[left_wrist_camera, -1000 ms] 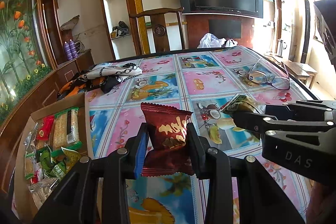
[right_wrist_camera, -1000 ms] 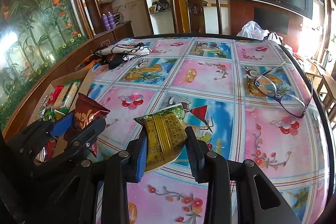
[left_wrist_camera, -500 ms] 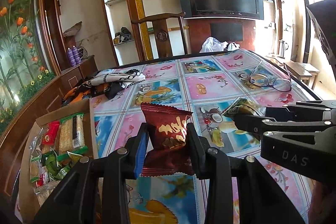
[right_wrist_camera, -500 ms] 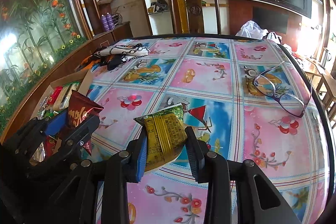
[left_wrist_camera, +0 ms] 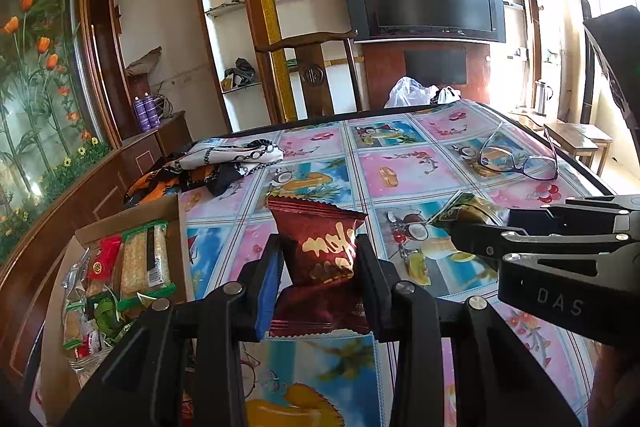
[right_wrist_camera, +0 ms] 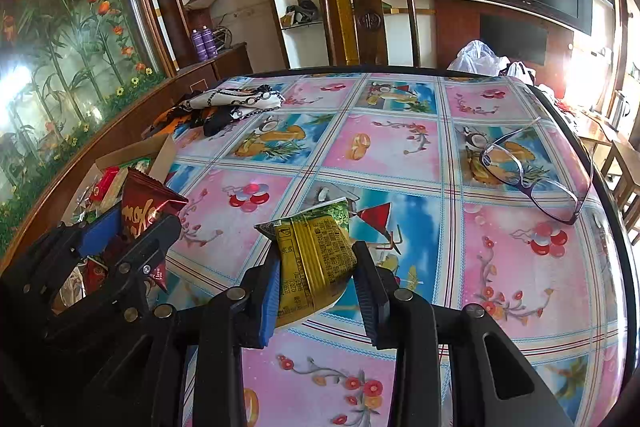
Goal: Organize snacks
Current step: 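Hold the red candy bag with left tool while right tool holds the peas bag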
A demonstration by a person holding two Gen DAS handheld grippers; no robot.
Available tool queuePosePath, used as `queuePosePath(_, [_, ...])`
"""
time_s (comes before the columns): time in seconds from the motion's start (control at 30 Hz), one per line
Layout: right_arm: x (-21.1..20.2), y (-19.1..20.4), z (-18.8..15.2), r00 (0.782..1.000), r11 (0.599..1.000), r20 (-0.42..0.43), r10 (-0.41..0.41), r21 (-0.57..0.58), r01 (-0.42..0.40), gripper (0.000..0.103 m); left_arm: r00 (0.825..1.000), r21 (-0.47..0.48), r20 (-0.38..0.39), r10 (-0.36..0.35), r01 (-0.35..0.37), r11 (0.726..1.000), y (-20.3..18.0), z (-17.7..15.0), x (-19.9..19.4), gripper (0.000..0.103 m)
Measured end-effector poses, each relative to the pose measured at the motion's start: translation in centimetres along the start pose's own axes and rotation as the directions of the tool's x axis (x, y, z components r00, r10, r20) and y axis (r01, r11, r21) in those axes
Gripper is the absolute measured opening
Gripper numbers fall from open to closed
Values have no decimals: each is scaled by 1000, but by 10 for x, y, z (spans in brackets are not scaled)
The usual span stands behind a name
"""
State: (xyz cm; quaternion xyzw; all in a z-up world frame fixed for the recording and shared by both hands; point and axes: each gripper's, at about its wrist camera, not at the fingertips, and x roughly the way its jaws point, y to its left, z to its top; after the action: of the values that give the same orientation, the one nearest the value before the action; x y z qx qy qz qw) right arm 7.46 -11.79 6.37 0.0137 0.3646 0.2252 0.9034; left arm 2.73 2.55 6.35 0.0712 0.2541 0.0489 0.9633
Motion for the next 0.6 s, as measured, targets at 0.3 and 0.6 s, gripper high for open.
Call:
queuePosePath(0.3, [-1, -1, 1, 1000, 1000, 4, 1, 3, -1, 36, 1000, -8, 10, 3, -3, 1000, 3, 1, -3, 35])
queuePosePath(0.6, [-2, 0, 1, 1000, 1000, 13, 2, 2, -2, 36, 1000, -27, 22, 6, -5, 1000, 8, 5, -7, 35])
